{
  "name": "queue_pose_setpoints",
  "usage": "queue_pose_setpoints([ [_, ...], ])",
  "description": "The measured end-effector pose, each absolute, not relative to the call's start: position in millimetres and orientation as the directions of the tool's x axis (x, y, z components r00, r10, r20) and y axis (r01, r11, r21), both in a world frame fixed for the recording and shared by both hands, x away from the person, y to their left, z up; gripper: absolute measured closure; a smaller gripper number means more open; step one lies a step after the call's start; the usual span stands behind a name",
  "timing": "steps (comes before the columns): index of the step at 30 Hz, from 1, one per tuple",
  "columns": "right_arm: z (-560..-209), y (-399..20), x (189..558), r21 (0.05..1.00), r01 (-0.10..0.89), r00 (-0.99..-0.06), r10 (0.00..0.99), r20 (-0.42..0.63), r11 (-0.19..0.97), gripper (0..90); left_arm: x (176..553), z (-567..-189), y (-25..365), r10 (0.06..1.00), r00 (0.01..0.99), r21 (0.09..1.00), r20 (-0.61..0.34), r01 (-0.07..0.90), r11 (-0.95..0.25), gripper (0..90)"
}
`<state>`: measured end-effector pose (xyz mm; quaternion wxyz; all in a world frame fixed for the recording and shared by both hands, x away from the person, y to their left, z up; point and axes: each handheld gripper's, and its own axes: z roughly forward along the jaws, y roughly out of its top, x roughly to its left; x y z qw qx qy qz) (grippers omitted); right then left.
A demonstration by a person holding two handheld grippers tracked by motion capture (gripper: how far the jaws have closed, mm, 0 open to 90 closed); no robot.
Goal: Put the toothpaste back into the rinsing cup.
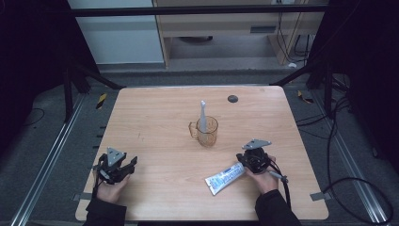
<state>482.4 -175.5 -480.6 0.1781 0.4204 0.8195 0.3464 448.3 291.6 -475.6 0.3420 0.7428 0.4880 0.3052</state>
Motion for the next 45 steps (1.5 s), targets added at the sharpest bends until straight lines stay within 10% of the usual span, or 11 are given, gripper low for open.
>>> queue_pose_setpoints([
  [45,-479.1,-206.8,423.7,0.683,0.597,-0.618,0.784,0.057,0.421,89.6,447.4,-474.9,291.5,0.935,0.333,0.804,0.119,0.520,-0.288,51.5],
])
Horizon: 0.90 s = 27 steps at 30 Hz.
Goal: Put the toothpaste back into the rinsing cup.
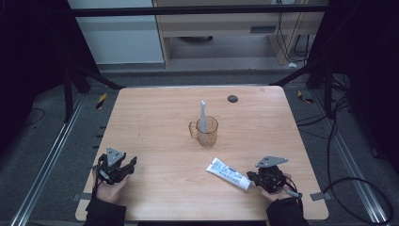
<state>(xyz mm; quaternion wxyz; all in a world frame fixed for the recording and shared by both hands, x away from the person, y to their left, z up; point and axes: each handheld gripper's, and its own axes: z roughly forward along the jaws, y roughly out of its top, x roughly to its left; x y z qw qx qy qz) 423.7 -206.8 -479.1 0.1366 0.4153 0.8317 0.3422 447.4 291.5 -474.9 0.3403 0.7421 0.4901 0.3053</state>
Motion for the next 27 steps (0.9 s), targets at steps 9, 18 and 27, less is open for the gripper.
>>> queue_pose_setpoints([
  [9,-480.0,-202.1,416.1,0.676,0.596,-0.634,0.771,0.065,0.434,89.5,447.4,-474.8,291.6,0.935,0.334,0.804,0.118,0.520,-0.288,51.5],
  [18,-479.3,-201.3,416.0,0.673,0.605,-0.620,0.782,0.064,0.425,88.4,447.7,-474.8,291.9,0.935,0.334,0.804,0.120,0.520,-0.289,51.4],
  [27,-461.2,-204.7,422.4,0.710,0.581,-0.597,0.801,0.039,0.398,76.6,448.5,-475.7,291.5,0.934,0.338,0.804,0.115,0.521,-0.287,51.2],
])
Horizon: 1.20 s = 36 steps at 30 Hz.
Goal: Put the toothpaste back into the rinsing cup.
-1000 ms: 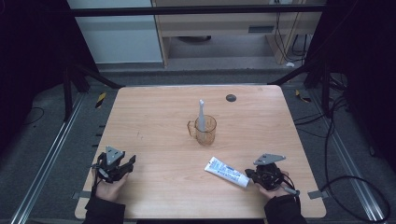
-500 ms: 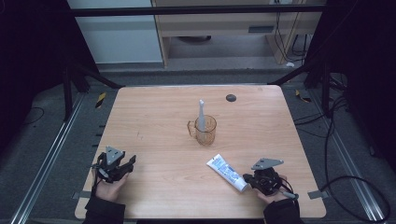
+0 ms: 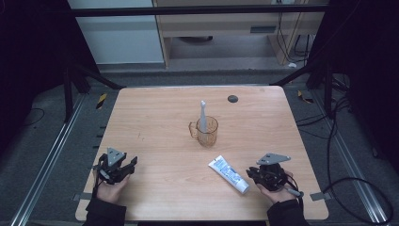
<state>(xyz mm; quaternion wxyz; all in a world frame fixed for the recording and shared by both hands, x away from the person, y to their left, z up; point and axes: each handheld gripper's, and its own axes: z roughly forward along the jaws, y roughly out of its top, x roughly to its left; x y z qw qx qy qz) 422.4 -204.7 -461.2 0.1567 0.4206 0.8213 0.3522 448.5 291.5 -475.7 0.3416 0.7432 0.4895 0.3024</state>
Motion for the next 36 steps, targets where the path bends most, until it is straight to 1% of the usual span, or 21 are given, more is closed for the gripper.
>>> queue_pose_setpoints([
  [10,-441.0,-192.3,434.2,0.708,0.581,-0.605,0.795,0.046,0.401,59.5,449.3,-476.0,291.3,0.933,0.340,0.803,0.118,0.520,-0.291,51.0],
  [15,-435.6,-181.1,437.6,0.693,0.579,-0.623,0.781,0.035,0.430,54.2,450.2,-476.4,291.6,0.933,0.340,0.801,0.117,0.523,-0.291,50.9],
  [29,-433.5,-152.5,451.7,0.670,0.565,-0.659,0.752,0.015,0.482,43.3,451.0,-476.9,292.1,0.933,0.341,0.800,0.118,0.524,-0.293,50.8],
  [36,-438.6,-138.7,459.7,0.639,0.579,-0.672,0.740,0.024,0.506,39.0,451.1,-477.0,291.9,0.932,0.343,0.799,0.118,0.524,-0.294,50.8],
])
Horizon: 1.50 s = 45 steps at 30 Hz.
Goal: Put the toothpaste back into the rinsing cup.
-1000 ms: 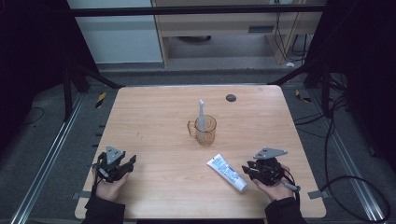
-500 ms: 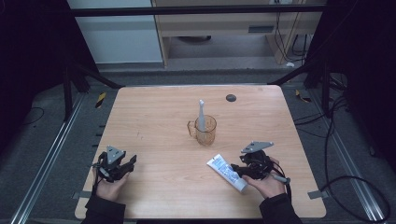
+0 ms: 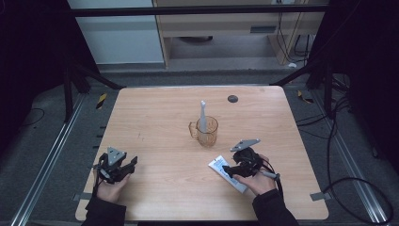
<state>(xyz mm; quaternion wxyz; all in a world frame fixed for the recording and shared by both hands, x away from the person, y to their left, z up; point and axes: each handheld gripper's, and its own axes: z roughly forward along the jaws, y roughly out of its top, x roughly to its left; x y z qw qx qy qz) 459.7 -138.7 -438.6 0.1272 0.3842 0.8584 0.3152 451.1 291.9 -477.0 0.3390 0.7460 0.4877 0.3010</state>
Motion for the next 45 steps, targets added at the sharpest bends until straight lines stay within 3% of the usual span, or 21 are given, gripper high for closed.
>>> queue_pose_setpoints([
  [23,-472.7,-119.9,475.7,0.508,0.662,-0.663,0.746,0.056,0.551,36.9,453.6,-477.8,288.7,0.929,0.349,0.793,0.126,0.528,-0.305,50.8],
  [39,-477.4,-112.0,479.7,0.450,0.692,-0.651,0.757,0.054,0.564,40.2,452.9,-478.1,288.6,0.925,0.357,0.790,0.131,0.526,-0.315,50.8],
  [45,-475.9,-110.8,478.8,0.442,0.704,-0.641,0.765,0.058,0.556,46.4,452.9,-478.3,287.8,0.924,0.360,0.788,0.133,0.526,-0.319,50.8],
])
